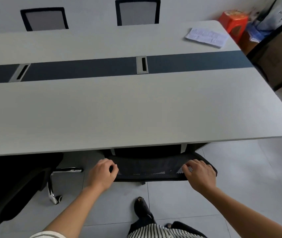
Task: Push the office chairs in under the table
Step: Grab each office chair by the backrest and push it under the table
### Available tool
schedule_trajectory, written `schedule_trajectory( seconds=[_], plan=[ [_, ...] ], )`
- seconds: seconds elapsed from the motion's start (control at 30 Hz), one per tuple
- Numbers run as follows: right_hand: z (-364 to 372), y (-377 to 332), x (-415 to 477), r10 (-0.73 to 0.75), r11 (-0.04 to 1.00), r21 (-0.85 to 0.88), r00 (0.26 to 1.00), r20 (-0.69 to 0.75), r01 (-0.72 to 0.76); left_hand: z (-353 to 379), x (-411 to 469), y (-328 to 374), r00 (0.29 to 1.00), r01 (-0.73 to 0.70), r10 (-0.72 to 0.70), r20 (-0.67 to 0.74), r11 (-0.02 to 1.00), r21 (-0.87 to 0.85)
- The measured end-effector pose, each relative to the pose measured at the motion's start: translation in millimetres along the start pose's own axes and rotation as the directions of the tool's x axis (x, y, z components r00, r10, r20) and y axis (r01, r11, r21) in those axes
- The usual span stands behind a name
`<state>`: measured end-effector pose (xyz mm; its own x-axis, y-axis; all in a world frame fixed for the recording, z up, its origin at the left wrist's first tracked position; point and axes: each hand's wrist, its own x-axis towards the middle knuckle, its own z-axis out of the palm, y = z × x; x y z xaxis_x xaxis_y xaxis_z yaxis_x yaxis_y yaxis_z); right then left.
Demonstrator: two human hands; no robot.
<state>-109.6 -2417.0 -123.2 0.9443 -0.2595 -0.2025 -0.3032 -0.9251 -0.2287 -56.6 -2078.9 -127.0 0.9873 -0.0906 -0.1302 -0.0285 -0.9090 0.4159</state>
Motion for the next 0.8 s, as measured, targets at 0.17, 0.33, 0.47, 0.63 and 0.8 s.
schedule_trajectory(
  seconds=[0.17, 0.33, 0.47, 0.63, 0.8],
  plan=[
    [-23.2, -11.4, -24.8, -0.063, 0.956, 0.287, 0.998, 0.011, 0.057, -13.6, -48.2, 5.3, 0.987, 0.129, -0.144, -0.077, 0.977, -0.171],
    [-40.6, -26.0, -78.5, -0.208, 0.814, 0.571, 0.970, 0.124, 0.101, -30.7, -173.2, 10.5, 0.916, 0.353, -0.402, 0.021, 0.777, -0.521],
    [-21.2, -29.7, -119.5, -0.335, 0.826, 0.561, 0.843, 0.421, 0.049, -23.5, -291.9, -3.7, 0.785, 0.572, -0.562, 0.261, 0.495, -0.654],
    [-9.7, -61.4, -161.7, -0.431, 0.856, 0.509, 0.671, 0.604, 0.092, -39.5, -390.8, -9.7, 0.577, 0.590, -0.769, 0.276, 0.158, -0.792],
    [-10.2, -136.8, -178.7, -0.517, 0.834, 0.525, 0.569, 0.639, 0.168, -72.5, -432.7, -31.6, 0.451, 0.438, -0.868, 0.209, 0.011, -0.899]
  ],
)
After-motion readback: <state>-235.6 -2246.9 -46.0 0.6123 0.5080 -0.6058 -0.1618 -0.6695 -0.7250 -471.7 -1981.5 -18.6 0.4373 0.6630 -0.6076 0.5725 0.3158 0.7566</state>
